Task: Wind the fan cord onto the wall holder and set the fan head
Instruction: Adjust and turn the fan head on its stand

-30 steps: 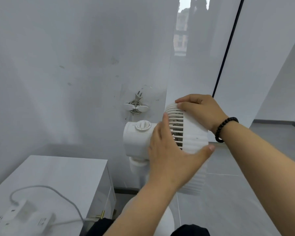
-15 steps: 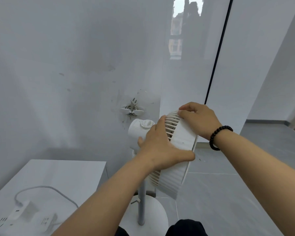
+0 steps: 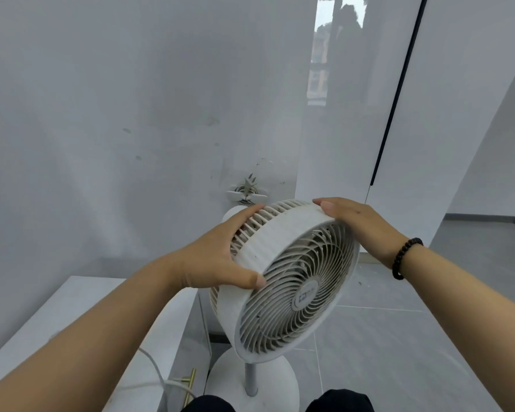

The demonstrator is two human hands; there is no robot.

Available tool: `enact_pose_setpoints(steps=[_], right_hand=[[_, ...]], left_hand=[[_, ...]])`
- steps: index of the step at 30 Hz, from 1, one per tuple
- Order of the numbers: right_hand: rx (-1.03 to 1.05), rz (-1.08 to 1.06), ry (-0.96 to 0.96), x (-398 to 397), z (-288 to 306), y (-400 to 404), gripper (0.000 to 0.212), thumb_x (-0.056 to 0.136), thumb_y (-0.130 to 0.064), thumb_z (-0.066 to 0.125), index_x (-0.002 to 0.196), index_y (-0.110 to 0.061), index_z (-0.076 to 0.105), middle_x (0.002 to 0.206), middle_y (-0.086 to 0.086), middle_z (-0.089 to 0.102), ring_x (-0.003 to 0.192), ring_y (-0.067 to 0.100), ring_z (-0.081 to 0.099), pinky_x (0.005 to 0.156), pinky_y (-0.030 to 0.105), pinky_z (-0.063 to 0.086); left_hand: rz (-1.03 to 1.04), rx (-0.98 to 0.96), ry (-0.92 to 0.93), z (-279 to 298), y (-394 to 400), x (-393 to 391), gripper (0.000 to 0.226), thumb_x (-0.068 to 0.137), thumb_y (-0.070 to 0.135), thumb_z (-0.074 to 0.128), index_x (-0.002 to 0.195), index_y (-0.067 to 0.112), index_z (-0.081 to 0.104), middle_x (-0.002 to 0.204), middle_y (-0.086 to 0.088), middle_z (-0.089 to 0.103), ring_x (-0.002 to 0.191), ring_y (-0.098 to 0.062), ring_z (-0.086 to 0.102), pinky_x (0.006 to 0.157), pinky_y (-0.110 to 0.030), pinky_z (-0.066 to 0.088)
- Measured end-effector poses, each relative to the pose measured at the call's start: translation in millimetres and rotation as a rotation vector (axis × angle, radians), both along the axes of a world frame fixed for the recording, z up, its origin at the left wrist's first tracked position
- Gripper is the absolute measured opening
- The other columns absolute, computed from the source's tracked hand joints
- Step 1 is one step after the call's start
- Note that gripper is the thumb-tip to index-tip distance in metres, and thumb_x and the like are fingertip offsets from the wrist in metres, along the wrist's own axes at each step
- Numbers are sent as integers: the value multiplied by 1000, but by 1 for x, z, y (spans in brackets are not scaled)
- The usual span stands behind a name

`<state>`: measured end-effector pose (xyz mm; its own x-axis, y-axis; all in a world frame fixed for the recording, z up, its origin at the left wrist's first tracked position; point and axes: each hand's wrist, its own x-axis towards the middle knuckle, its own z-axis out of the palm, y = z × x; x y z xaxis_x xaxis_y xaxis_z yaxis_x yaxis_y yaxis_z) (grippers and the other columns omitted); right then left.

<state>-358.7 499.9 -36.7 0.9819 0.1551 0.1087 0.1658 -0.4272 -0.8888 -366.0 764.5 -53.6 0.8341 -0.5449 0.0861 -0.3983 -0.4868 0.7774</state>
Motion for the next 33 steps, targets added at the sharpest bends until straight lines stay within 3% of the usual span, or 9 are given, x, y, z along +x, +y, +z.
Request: enact_pose_setpoints(steps=[5,10,15,19,22,24,26,29,33], right_hand=[[-28,55,48,3,-4,6,59,81,-62,46,130,-31,56,128,-17,57,111,-6,54,92,17,38],[-55,65,70,8,-1,10,59,83,-62,46,131,-30,55,128,-14,58,113,2,55,96,24,40],[-57,45,84,9,6,20,42,94,-45,47,129,-23,56,128,-9,55,114,9,54,103,29,37],[-126,12,80,2,13,21,34,95,-41,44,98,-16,66,107,2,62,93,12,59,88,26,44],[-258,4,40,-2,16,16,62,95,-46,44,100,14,58,90,22,56,81,32,54,87,41,44],[-280,53,45,-6,11,12,74,87,-66,42,100,5,59,92,9,63,83,22,59,92,50,45],[-201,23,102,-12,2,11,78,76,-79,39,109,-11,59,106,0,64,96,17,62,94,41,47],[-42,-29,88,-15,-14,12,67,76,-73,46,106,-14,57,99,-2,62,90,16,60,83,31,48],[342,-75,184,-20,-37,16,44,80,-58,56,92,-17,66,81,2,69,74,19,63,74,35,49]], left_hand=[[98,-61,-39,-15,9,-19,107,54,60,73,146,48,20,147,21,38,132,0,41,112,-37,37],[580,-400,-139,-56,-8,-67,87,51,82,63,129,48,39,128,24,48,115,8,48,93,-23,44],[791,-622,-70,-79,-33,-84,108,49,96,49,139,37,39,133,14,49,124,-9,47,105,-44,43],[822,-619,-138,-80,-36,-75,105,53,95,46,137,31,45,131,11,53,121,-10,51,102,-42,45],[769,-631,-135,-77,-26,-60,76,58,79,51,122,38,52,119,16,61,108,0,57,90,-30,50],[695,-642,-116,-75,-17,-49,68,60,75,52,118,38,55,114,17,64,102,3,60,82,-24,52],[617,-649,-103,-74,-8,-38,77,59,80,55,120,33,58,112,13,66,100,1,62,78,-22,55],[554,-659,-120,-71,8,-25,90,55,90,55,119,26,61,111,6,69,100,-7,66,76,-20,55],[467,-688,-54,-72,25,-16,98,57,86,60,124,14,60,114,-9,69,105,-26,66,86,-46,57]])
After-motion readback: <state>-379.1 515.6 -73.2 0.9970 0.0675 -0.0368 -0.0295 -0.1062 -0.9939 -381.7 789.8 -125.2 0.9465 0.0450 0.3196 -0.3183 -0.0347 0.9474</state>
